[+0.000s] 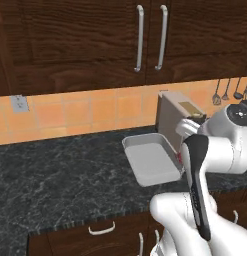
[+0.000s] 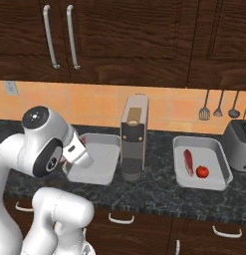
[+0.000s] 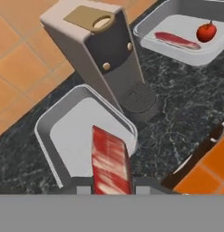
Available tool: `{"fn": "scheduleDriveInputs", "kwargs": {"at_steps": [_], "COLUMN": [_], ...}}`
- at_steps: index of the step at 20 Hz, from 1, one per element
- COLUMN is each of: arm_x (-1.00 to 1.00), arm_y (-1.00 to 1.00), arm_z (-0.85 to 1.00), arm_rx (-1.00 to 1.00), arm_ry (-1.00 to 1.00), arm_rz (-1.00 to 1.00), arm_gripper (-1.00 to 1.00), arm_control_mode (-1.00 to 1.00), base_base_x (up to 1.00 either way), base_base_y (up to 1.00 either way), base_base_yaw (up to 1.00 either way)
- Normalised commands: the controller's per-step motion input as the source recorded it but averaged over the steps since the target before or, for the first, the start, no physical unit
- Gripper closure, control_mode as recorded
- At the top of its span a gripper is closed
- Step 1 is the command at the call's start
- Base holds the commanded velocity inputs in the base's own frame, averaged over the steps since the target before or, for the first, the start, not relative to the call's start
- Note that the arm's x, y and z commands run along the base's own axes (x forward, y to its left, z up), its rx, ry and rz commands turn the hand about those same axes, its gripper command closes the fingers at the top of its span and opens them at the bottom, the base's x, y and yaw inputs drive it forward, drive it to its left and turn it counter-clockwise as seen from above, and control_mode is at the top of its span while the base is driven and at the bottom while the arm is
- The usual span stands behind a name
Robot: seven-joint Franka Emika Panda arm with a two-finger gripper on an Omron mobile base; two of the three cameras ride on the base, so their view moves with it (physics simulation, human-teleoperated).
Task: Place one tomato and one steak in each tupperware on the nearby counter, to pack two identical lunches.
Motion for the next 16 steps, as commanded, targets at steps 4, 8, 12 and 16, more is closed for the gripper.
{"fn": "scheduleDriveInputs", "kwargs": {"at_steps": [4, 8, 12, 16], "arm_x": [0.78, 0.69, 0.68, 0.69], "arm_y": [0.38, 0.39, 0.17, 0.09], "arm_z": [-0.68, -0.82, -0.64, -0.06], "arm_rx": [0.23, 0.27, 0.21, 0.02], "arm_ry": [-0.01, 0.09, 0.18, 0.02], "arm_rz": [-0.2, -0.11, -0.01, -0.05], "arm_gripper": [1.0, 1.0, 1.0, 1.0], "arm_control_mode": [-1.0, -1.0, -1.0, -1.0], "base_base_x": [0.0, 0.0, 0.0, 0.0], "base_base_y": [0.0, 0.0, 0.0, 0.0], "base_base_yaw": [0.0, 0.0, 0.0, 0.0]}}
